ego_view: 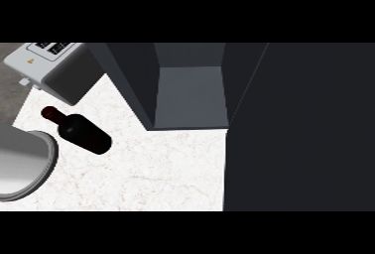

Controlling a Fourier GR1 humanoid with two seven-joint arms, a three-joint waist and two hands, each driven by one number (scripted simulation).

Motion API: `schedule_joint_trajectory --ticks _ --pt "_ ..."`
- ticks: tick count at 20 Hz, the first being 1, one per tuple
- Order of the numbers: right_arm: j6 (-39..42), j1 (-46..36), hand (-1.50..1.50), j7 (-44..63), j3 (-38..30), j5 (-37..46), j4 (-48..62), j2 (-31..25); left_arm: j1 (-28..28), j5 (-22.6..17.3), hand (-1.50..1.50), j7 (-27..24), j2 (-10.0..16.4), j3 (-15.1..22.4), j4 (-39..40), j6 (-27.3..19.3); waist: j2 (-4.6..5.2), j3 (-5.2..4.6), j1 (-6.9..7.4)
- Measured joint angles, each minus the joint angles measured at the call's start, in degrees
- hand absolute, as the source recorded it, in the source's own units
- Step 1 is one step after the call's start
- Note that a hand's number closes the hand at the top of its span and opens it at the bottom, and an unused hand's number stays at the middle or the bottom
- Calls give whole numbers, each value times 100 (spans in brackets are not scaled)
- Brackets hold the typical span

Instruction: Pick up the wine, place it into the cabinet and close the cabinet

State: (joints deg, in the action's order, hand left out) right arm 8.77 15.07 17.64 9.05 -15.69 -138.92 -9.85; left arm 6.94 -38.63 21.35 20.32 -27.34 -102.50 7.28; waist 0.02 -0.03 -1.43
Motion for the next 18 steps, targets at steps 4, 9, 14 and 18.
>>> schedule_joint_trajectory --ticks 4,9,14,18 --pt "58 47 -150 -72 -19 -18 13 48 131 417 -150 -433 -142 199 650 126 1 0 -7" --pt "248 175 -150 -183 -77 -53 45 27 282 1123 -150 -1367 -274 237 1565 132 6 -2 -15" --pt "382 266 -150 -278 -173 -99 73 48 338 1566 -150 -2222 -331 290 2340 291 -11 24 7" --pt "476 245 -150 -330 -275 -138 106 43 403 1690 -150 -2617 -313 352 2890 546 -24 52 11"
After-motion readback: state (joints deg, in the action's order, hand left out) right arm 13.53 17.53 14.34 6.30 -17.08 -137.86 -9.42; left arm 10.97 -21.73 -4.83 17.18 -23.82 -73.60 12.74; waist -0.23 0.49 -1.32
